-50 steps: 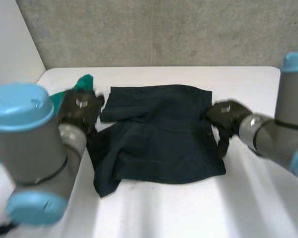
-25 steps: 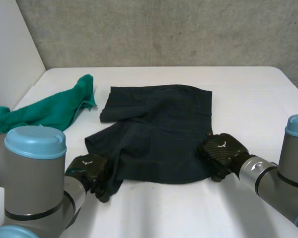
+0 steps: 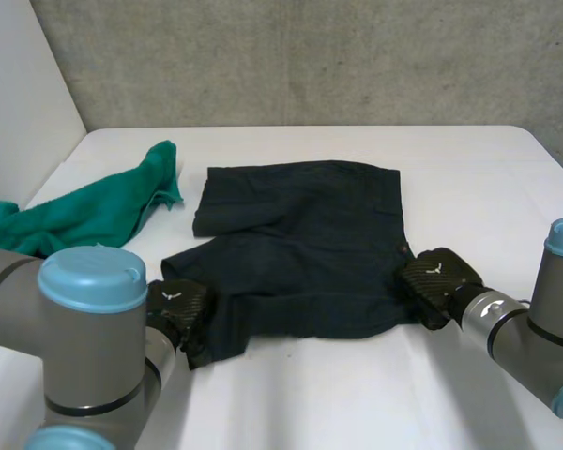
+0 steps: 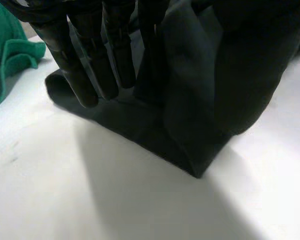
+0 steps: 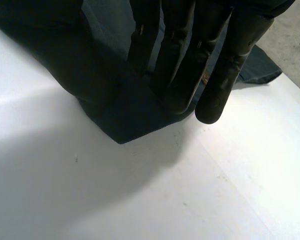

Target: Fold the laundry.

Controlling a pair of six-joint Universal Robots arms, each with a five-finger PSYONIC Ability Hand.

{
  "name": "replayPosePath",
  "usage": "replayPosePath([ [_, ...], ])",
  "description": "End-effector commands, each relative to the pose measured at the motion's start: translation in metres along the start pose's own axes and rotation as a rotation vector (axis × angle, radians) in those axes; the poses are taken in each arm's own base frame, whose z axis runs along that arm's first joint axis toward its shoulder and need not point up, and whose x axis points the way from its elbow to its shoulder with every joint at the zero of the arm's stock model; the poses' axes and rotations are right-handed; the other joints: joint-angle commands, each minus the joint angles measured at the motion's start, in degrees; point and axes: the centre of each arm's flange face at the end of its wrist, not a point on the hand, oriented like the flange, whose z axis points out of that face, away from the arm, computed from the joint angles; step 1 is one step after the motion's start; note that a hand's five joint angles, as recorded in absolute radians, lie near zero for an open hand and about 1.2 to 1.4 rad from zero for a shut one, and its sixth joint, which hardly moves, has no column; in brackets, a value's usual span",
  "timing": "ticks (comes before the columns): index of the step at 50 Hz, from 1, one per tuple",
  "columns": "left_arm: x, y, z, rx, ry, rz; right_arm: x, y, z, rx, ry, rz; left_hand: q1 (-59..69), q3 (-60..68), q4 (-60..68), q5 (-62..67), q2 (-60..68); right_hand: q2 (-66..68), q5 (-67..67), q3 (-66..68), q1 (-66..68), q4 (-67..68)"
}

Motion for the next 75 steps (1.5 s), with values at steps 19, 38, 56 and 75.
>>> replayPosePath([
  [19, 0.003, -0.032, -0.033, 0.149, -0.033, 0.208, 0.023, -0.026, -0.037, -0.058, 0.064, -0.073, 46.77, 47.43, 47.71, 47.79, 47.45, 13.57, 15.16, 12.31, 29.91, 12.00],
  [38, 0.002, -0.006, -0.114, -0.005, 0.078, 0.569, 0.026, -0.031, -0.114, -0.332, -0.152, -0.290, 46.77, 47.43, 47.71, 47.79, 47.45, 13.57, 15.16, 12.31, 29.91, 12.00],
  [56, 0.035, -0.087, 0.049, 0.399, -0.125, 0.507, 0.068, -0.045, -0.024, -0.122, 0.131, -0.147, 46.77, 47.43, 47.71, 47.79, 47.45, 13.57, 15.16, 12.31, 29.91, 12.00],
  [75, 0.024, -0.116, 0.187, 0.721, -0.410, 0.610, 0.091, -0.053, 0.103, 0.185, 0.422, -0.288, 46.77, 47.43, 47.71, 47.79, 47.45, 13.57, 15.16, 12.31, 29.91, 12.00],
])
